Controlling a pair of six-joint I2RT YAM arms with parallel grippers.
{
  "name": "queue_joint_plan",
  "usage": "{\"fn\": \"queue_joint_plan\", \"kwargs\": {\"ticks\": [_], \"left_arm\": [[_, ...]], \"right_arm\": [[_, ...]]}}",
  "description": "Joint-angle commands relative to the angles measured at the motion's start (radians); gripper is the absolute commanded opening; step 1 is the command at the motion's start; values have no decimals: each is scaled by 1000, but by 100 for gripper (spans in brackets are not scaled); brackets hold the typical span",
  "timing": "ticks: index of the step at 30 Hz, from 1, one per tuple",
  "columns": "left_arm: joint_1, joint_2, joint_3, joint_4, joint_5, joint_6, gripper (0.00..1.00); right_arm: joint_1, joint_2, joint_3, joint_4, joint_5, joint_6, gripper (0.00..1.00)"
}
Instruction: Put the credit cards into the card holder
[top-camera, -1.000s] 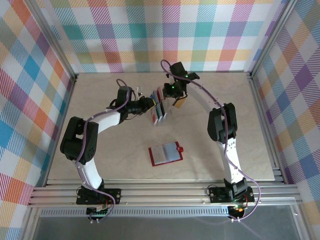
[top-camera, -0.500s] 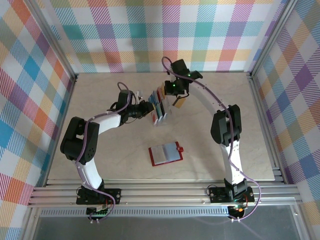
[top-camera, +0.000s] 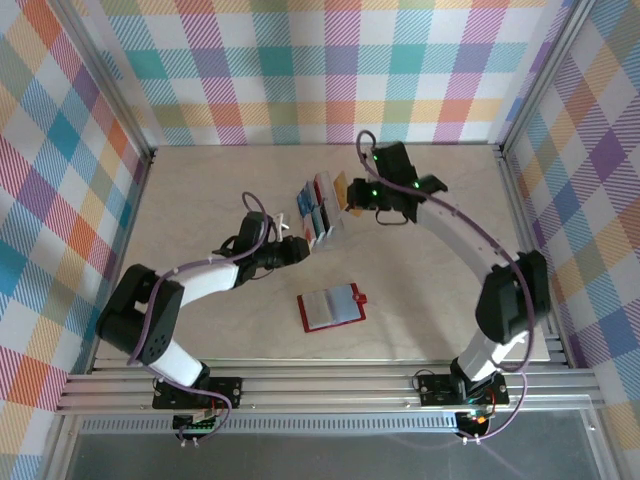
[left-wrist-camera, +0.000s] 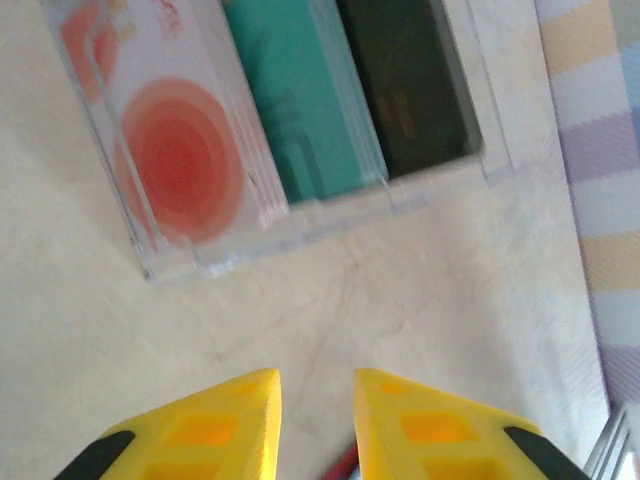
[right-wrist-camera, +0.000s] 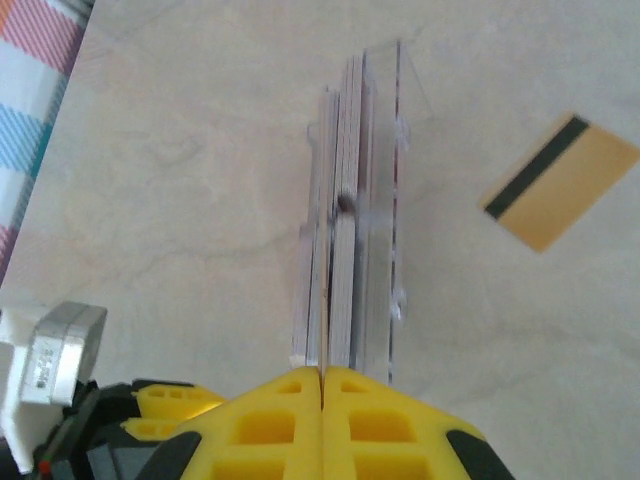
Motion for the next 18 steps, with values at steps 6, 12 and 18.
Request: {"fn": "queue_joint_plan", "kwargs": {"ticks": [6, 12, 18], "left_arm": [[-99, -203, -210, -22, -196, 109, 29], [-166, -188, -236, -18, -246, 127, 29], [-188, -128, -253, 26, -263, 124, 28]], "right_arm": [[43, -397, -584, 251, -76, 176, 0], [157, -563, -785, 294, -90, 255, 0], [225, -580, -921, 364, -118, 306, 0]]}}
